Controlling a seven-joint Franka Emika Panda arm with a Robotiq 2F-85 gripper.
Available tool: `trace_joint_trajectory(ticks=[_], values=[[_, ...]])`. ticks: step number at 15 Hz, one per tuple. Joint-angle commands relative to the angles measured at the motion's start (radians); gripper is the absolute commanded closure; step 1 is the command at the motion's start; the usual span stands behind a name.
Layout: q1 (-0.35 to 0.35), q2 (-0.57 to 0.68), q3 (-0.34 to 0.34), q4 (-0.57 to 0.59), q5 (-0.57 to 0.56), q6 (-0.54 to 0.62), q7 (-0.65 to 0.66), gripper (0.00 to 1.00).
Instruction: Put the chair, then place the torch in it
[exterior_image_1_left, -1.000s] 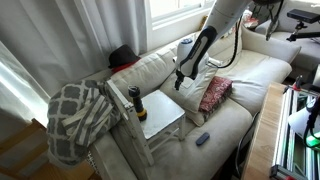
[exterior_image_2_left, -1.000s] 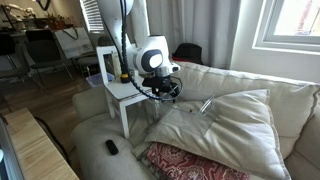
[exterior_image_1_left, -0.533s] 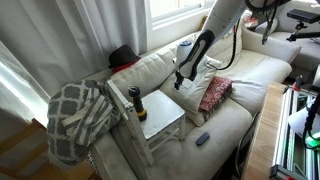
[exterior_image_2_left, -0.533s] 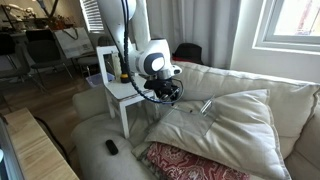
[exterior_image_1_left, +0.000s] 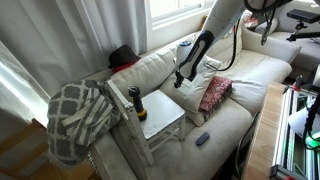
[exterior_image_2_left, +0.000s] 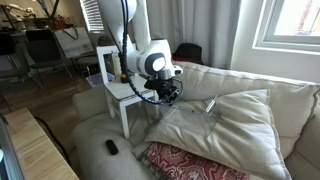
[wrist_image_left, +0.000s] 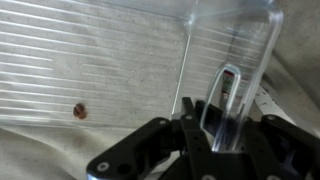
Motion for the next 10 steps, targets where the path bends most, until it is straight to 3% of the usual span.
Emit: trace_joint_trajectory(ticks=[1,10], values=[[-0.006,-0.007,-0.032,-0.008,-0.012,0.006,0.024,0.97],[0.01,-0.21,-0.042,-0.142,-0.137,-0.143,-0.089,0.97]])
